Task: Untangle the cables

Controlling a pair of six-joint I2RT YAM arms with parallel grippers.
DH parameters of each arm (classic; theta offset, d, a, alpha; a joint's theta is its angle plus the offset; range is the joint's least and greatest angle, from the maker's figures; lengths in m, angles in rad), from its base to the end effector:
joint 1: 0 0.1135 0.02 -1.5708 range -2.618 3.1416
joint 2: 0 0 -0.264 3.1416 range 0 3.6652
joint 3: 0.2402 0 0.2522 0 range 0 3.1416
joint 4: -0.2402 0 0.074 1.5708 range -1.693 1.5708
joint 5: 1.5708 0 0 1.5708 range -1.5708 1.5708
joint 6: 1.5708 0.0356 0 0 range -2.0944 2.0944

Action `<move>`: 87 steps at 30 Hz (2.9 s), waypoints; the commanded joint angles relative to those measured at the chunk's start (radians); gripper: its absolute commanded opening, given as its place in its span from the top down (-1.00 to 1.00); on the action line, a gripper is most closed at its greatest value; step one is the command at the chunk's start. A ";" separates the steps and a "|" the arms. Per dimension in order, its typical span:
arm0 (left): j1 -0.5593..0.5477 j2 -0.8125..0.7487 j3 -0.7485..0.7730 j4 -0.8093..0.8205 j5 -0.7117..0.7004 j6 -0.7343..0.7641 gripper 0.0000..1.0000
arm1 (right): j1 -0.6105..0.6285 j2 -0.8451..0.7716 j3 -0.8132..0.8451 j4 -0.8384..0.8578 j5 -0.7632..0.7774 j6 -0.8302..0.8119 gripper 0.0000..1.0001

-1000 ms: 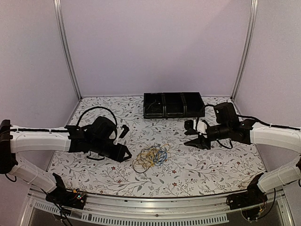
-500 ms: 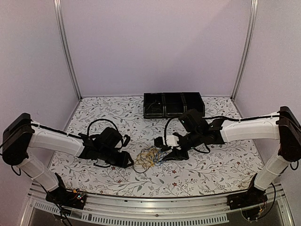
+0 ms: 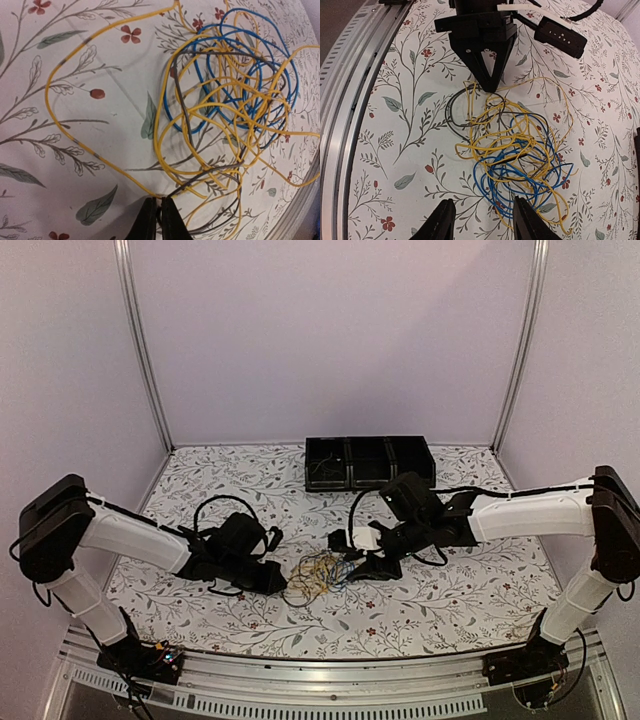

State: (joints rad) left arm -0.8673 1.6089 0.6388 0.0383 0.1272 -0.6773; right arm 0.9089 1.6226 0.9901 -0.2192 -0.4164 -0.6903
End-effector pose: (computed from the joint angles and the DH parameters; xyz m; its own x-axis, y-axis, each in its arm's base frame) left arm 0.1798 -0.2189 0.1214 -0.9094 0.1111 -0.4009 0.3022 0.8387 -0.4531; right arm 0.1957 0.2746 0.2006 0.2071 -0.6817 -0.7017 -0.9770 -0.1066 -0.1848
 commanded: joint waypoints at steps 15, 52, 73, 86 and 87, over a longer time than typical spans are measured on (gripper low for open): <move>0.005 -0.520 0.165 -0.287 -0.016 0.206 1.00 | 0.003 0.018 0.275 -0.083 -0.136 0.017 -0.32; 0.001 -0.264 1.345 -0.372 -0.161 0.410 1.00 | 0.000 0.466 0.281 0.246 -0.218 0.388 0.55; 0.084 -0.008 1.434 -0.296 -0.205 0.476 1.00 | -0.137 -0.187 0.040 -0.230 -0.153 0.023 -0.36; 0.238 0.272 1.670 -0.252 -0.009 0.357 1.00 | -0.440 -0.493 -0.298 -0.075 -0.068 0.035 -0.44; 0.241 0.293 1.693 -0.251 0.001 0.354 1.00 | -0.454 -0.488 -0.290 -0.076 -0.054 0.040 -0.44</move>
State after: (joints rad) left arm -0.6483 1.8454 2.2349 -0.2558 0.0555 -0.2871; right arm 0.4984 1.1790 0.6914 -0.3897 -0.5270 -0.6441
